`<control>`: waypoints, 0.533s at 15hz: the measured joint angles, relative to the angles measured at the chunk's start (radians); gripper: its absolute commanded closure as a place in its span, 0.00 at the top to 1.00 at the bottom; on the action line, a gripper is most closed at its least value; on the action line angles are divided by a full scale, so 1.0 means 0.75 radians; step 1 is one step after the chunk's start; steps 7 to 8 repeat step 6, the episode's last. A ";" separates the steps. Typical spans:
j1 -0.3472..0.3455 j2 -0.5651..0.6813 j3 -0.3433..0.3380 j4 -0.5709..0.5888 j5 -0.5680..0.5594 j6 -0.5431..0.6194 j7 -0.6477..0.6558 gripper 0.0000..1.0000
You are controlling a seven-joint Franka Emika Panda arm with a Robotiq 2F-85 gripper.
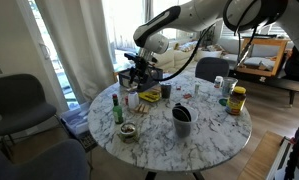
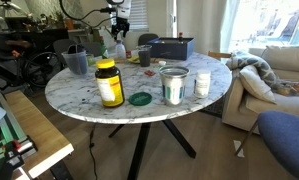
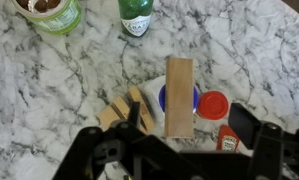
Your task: Put one wooden chip on top of the white bottle with a blue cap
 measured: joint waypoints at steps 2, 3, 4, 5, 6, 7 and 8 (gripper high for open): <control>0.001 -0.012 0.002 0.005 -0.003 0.000 -0.007 1.00; 0.001 -0.027 0.006 0.005 -0.005 0.000 -0.022 1.00; 0.001 -0.050 0.013 0.003 -0.005 0.000 -0.059 1.00; 0.000 -0.078 0.023 -0.002 -0.005 0.000 -0.116 1.00; -0.001 -0.113 0.034 -0.016 -0.005 0.000 -0.179 0.99; -0.001 -0.113 0.034 -0.016 -0.005 0.000 -0.179 0.99; -0.001 -0.113 0.034 -0.016 -0.005 0.000 -0.179 0.99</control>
